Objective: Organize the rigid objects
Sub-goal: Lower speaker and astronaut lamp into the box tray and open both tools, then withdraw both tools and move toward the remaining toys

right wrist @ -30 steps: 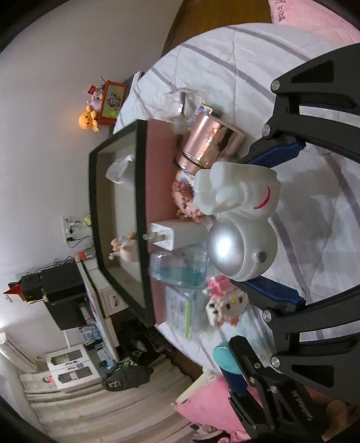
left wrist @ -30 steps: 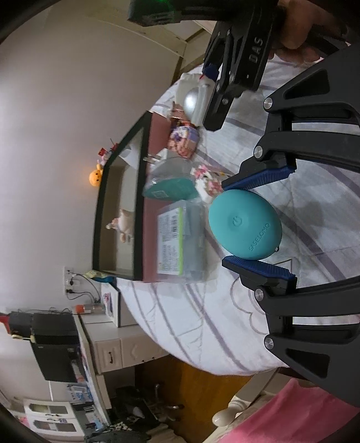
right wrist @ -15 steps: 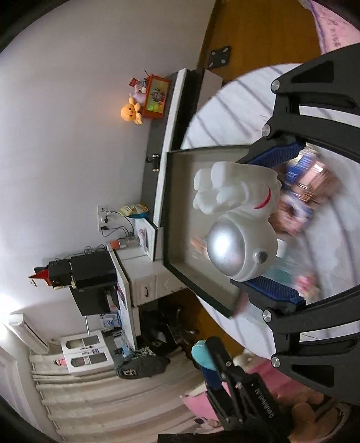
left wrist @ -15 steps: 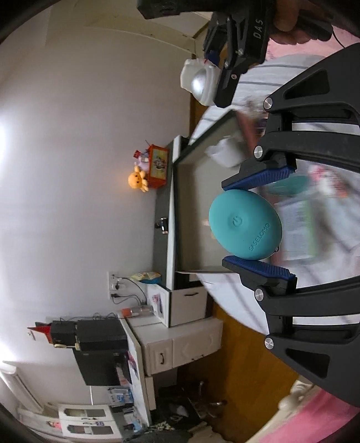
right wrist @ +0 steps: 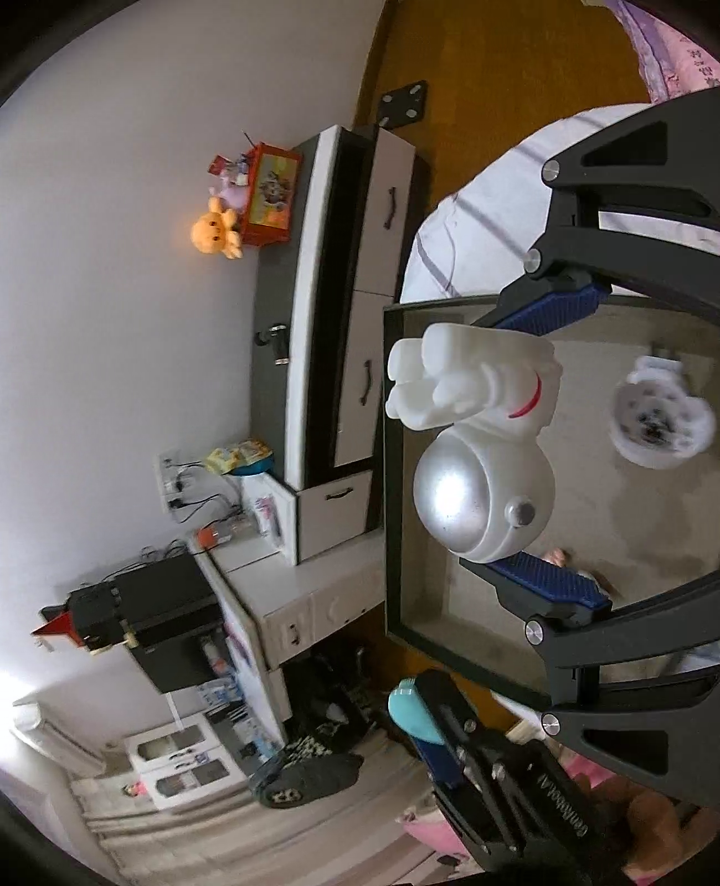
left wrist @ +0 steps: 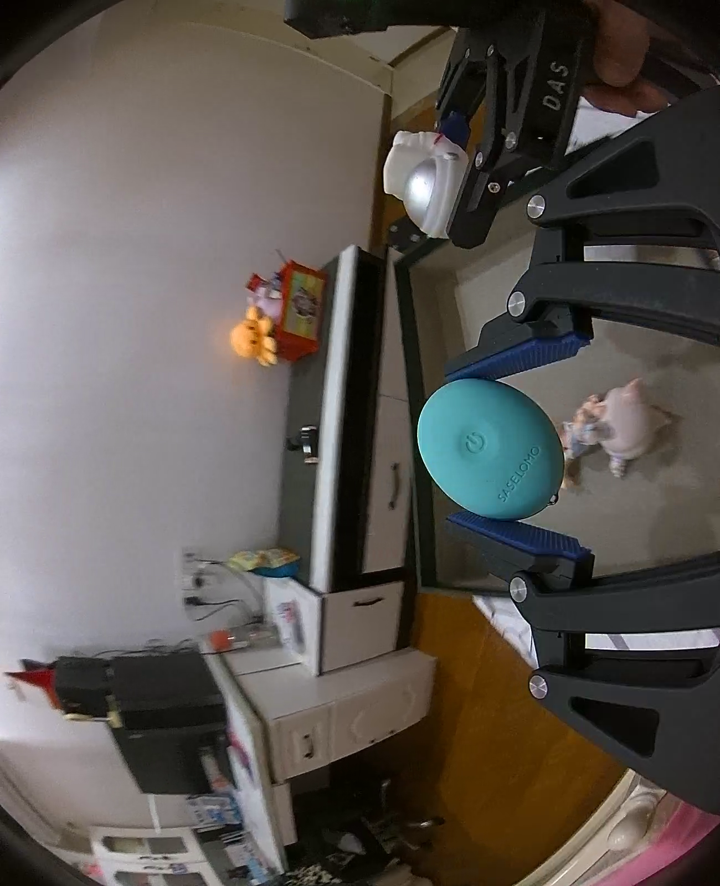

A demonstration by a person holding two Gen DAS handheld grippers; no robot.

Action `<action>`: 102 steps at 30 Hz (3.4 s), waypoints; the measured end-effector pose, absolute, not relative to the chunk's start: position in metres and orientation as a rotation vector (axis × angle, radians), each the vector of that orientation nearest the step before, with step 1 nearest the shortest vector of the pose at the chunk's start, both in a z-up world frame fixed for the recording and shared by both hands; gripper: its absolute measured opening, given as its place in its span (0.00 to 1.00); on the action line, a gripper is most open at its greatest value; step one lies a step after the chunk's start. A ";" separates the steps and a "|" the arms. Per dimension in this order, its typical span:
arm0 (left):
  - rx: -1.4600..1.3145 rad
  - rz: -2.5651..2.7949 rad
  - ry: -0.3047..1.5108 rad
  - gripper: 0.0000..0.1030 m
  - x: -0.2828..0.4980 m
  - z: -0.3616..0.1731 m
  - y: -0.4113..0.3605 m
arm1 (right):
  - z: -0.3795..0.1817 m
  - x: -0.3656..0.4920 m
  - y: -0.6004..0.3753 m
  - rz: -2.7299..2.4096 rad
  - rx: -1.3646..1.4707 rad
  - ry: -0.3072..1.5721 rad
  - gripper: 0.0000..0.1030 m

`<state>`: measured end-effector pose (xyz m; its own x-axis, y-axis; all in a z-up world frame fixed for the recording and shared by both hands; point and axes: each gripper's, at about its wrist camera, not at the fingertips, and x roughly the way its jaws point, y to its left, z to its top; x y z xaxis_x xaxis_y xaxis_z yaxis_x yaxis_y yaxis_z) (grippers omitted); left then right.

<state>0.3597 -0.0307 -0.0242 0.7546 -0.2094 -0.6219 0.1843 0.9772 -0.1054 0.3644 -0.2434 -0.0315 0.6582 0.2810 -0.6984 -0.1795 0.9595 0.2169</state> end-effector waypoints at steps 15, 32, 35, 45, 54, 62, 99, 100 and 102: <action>-0.045 -0.144 0.759 0.93 0.393 -0.053 -0.031 | -0.064 0.397 -0.241 0.256 0.128 0.921 0.79; -0.118 -0.115 0.572 1.00 0.259 0.007 0.037 | 0.002 0.270 -0.262 0.220 0.187 0.728 0.80; -0.129 -0.116 0.549 1.00 0.230 0.011 0.045 | 0.011 0.240 -0.267 0.211 0.199 0.686 0.80; -0.109 -0.104 0.512 1.00 0.147 0.004 0.041 | 0.027 0.144 -0.273 0.145 0.152 0.576 0.80; -0.100 -0.124 0.499 1.00 0.090 -0.004 0.016 | 0.035 0.085 -0.272 0.110 0.154 0.492 0.80; -0.092 -0.134 0.491 1.00 0.059 -0.003 0.006 | 0.023 0.062 -0.262 0.126 0.159 0.500 0.80; -0.043 -0.135 0.599 1.00 0.051 -0.050 -0.009 | -0.013 0.060 -0.259 0.112 0.122 0.606 0.81; -0.044 -0.138 0.610 1.00 0.054 -0.054 -0.011 | -0.016 0.063 -0.259 0.111 0.120 0.617 0.81; -0.043 -0.143 0.633 1.00 0.059 -0.063 -0.014 | -0.025 0.069 -0.259 0.108 0.113 0.640 0.81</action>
